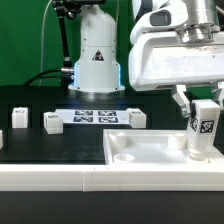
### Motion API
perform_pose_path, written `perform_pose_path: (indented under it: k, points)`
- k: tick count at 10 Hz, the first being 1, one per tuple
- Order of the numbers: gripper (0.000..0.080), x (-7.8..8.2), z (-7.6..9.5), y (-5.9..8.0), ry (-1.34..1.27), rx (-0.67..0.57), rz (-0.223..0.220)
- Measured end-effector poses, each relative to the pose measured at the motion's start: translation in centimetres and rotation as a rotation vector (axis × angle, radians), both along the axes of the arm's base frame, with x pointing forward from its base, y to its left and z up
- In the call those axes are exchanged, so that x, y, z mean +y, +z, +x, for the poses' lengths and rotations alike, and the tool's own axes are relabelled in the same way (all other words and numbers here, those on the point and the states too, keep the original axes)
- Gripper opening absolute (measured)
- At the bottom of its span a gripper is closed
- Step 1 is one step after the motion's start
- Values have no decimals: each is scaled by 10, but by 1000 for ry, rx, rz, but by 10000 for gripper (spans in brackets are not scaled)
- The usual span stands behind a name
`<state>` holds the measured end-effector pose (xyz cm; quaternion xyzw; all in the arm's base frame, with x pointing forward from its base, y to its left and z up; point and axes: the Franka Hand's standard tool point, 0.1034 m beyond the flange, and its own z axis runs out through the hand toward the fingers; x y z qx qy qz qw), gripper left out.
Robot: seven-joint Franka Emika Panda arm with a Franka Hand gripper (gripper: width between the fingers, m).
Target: Assemble one leg
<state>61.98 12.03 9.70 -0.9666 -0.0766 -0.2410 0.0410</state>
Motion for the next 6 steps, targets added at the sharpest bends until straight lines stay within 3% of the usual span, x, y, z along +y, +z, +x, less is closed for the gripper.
perform_pose_path:
  k: [3, 6]
  points:
    - [292, -2, -1, -13, 2, -25, -4]
    - [292, -1, -6, -16, 0, -111, 1]
